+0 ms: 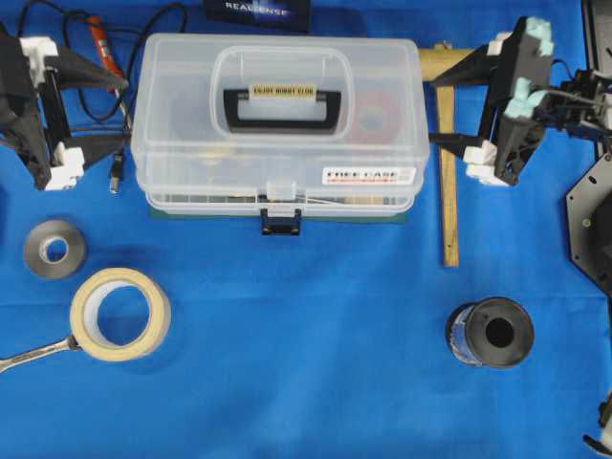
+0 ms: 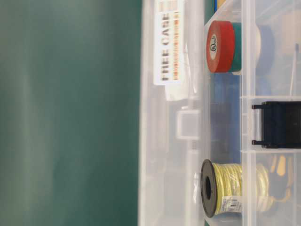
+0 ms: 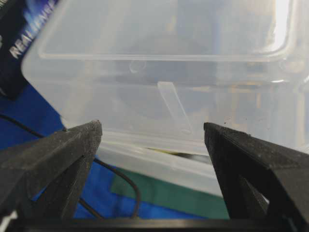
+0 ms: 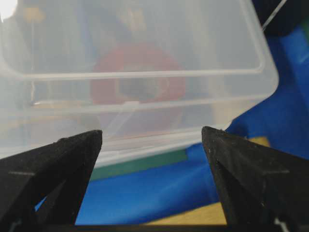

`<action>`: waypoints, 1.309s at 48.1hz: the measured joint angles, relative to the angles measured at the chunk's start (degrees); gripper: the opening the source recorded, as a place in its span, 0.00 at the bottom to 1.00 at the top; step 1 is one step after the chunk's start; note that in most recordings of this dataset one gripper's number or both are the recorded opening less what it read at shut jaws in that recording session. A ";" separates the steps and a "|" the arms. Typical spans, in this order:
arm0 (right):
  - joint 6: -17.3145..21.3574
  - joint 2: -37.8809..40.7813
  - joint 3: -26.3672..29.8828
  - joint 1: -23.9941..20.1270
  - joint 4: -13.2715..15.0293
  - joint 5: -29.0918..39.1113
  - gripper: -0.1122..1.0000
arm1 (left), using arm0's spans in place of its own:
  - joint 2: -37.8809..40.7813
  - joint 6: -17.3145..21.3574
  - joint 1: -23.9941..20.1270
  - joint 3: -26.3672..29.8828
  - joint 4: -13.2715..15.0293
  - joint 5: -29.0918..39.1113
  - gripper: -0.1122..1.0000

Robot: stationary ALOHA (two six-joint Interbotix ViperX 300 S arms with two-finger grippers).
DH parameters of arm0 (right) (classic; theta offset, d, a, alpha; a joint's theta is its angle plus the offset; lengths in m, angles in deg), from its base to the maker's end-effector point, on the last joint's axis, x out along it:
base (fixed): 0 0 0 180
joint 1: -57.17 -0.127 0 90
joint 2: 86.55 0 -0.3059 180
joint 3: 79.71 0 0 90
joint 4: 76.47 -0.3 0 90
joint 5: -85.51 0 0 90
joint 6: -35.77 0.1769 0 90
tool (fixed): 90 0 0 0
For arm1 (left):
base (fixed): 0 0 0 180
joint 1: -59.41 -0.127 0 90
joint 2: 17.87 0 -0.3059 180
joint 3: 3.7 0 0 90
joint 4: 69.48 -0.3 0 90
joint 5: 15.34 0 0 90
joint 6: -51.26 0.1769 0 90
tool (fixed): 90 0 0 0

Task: Open the tool box with both arms.
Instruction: 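Lift the lid edges with both grippers and swing the lid back open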

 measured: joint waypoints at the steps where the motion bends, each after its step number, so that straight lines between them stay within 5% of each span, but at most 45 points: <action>1: 0.00 -0.35 0.09 0.09 0.00 0.00 0.87 | -0.18 0.09 -0.26 0.00 0.00 0.00 0.91; 63: 0.09 -0.88 3.16 11.43 0.18 -4.04 0.87 | 0.00 0.00 -11.43 2.64 0.26 -8.61 0.91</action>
